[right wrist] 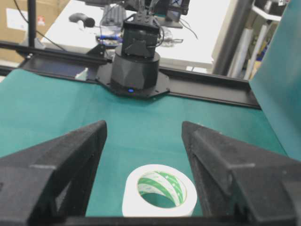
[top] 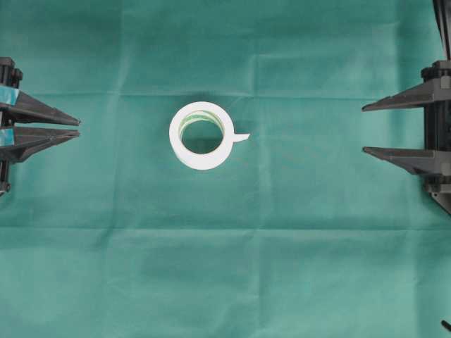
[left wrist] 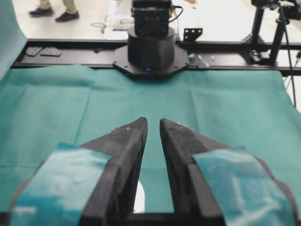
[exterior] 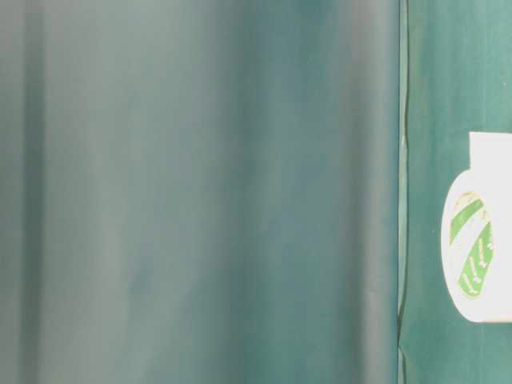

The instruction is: Peel off the duct tape with your right arm.

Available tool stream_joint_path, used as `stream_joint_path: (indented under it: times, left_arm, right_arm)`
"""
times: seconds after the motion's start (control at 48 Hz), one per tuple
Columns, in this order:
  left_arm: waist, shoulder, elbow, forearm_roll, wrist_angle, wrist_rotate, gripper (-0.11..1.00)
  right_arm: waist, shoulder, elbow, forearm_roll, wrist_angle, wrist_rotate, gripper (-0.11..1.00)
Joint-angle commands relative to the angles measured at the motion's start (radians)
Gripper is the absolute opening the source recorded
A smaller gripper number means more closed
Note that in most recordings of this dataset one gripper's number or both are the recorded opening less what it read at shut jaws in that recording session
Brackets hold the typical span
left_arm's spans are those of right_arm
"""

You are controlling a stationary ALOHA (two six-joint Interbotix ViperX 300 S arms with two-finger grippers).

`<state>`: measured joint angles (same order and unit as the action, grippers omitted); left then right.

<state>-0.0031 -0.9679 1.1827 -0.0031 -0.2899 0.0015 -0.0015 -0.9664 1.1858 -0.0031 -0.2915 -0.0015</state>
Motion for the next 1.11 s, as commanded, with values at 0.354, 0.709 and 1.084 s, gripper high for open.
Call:
stream_joint_path:
  times: [0.354, 0.709, 1.084]
  left_arm:
    - [0.0, 0.014, 0.037, -0.008, -0.066, 0.0, 0.0]
    - [0.0, 0.015, 0.058, -0.008, -0.072, 0.006, 0.2]
    - [0.0, 0.052, 0.035, -0.009, -0.083, 0.005, 0.98]
  right_arm:
    - [-0.032, 0.012, 0.055, 0.002, -0.02, 0.012, -0.03]
    - [-0.034, 0.009, 0.091, 0.002, -0.043, 0.014, -0.02]
    - [-0.041, 0.015, 0.091, 0.002, -0.058, 0.012, 0.77]
